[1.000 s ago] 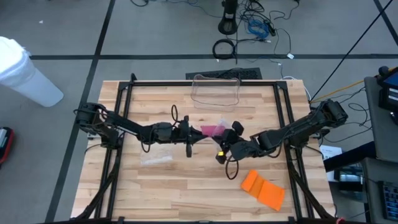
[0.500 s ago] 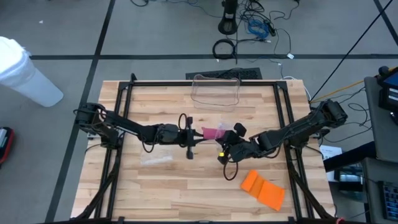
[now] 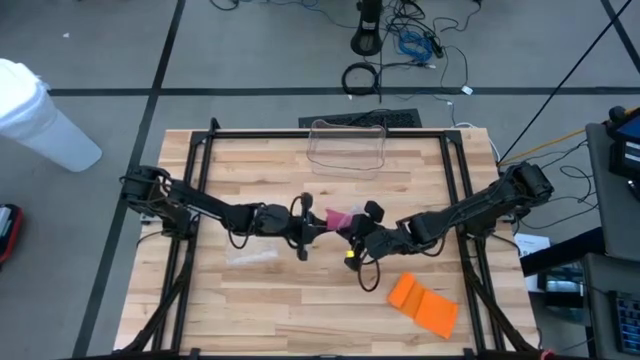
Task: Roll bandage
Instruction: Put the pink bandage into the zip bag
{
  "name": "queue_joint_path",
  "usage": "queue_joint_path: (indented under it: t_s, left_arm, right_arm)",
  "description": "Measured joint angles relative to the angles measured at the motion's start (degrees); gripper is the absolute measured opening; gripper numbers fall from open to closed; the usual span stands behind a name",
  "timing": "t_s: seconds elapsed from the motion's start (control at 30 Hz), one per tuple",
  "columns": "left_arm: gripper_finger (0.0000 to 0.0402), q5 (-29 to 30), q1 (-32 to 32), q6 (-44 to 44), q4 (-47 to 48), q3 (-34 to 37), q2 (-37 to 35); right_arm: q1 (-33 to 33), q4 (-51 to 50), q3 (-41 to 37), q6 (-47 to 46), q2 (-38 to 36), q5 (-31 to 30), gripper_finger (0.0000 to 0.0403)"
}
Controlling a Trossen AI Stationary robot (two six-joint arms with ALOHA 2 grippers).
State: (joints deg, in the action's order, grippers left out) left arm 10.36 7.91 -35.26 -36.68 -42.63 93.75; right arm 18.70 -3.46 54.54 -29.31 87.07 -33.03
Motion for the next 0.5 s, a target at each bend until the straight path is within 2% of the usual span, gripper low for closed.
queue_joint_path:
  t_s: [0.13,0.23,0.37,0.5]
  left_arm:
    - [0.0026,4.8,1.4,-6.7,1.0,0.0,0.4]
    - [0.0026,6.2,2.5,-10.8,1.5,0.0,0.4]
    - [0.0026,6.9,3.3,-13.6,2.6,0.0,0.4]
    - [0.0026,6.0,3.5,-15.2,5.9,0.0,0.4]
  right_arm:
    - [0.0,-1.1,0.0,-0.2,0.0,-0.2,0.0001]
    - [0.1,-3.2,0.0,-0.9,0.0,0.1,0.0014]
    - [0.2,-4.3,0.1,-1.0,0.0,0.9,0.0050]
    - [0.1,-4.8,0.1,-1.4,0.0,5.8,0.0101]
